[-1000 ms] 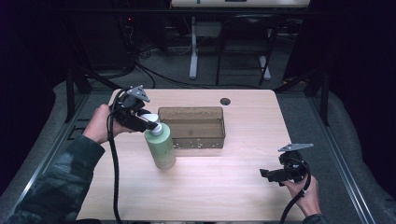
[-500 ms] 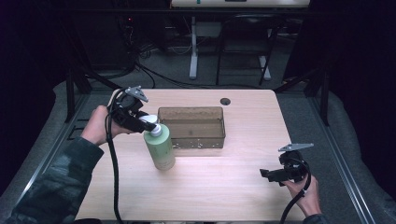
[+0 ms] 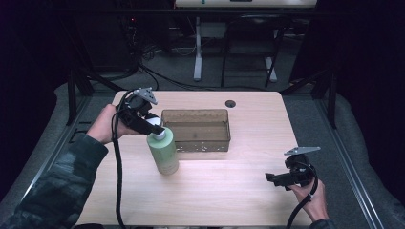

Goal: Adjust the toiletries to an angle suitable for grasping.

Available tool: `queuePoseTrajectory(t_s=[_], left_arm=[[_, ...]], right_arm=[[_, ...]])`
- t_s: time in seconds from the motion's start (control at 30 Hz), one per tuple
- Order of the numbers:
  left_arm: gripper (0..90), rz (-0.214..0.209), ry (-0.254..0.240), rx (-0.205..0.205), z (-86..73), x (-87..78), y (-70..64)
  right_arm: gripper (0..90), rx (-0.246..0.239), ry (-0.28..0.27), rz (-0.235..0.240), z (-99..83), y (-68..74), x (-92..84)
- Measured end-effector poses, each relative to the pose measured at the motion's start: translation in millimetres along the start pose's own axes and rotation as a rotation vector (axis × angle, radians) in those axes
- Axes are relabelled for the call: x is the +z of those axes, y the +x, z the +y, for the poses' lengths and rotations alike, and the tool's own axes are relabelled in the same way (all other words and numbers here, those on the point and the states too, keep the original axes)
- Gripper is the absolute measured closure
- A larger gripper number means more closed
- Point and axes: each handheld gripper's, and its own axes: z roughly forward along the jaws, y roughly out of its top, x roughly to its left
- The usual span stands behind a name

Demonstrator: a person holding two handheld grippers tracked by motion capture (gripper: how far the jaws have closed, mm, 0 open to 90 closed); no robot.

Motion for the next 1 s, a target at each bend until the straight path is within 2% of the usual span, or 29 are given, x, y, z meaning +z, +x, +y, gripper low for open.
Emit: queuePoseTrajectory(t_s=[0.03, 0.27, 0.7, 0.73, 0.97, 1.0], left_arm=[[57.4, 0.014, -0.007, -0.002, -0.3, 0.3, -0.2], [58.9, 0.002, -0.028, -0.012, -3.5, 0.6, 0.5], [60.6, -0.013, -0.028, -0.005, -3.3, 0.9, 1.9], [60.7, -0.012, -0.023, 0.003, -2.9, 0.6, 2.7], [61.7, -0.008, -0.027, -0.004, -0.1, 2.3, 2.0], [61.9, -0.008, -0.019, 0.006, 0.7, 2.1, 2.2]], right_arm=[[3.7, -0.001, 0.001, -0.001, 0.0, 0.2, -0.2], [3.8, -0.007, 0.003, -0.003, 1.0, 0.7, 0.4], [3.8, -0.002, -0.001, 0.000, 3.8, 1.2, 0.7], [3.8, -0.003, -0.002, -0.002, 3.8, 0.9, 1.0], [3.9, 0.005, 0.004, -0.009, 0.9, -1.4, 0.9], [3.9, 0.005, 0.002, -0.010, 0.5, -1.2, 0.4]])
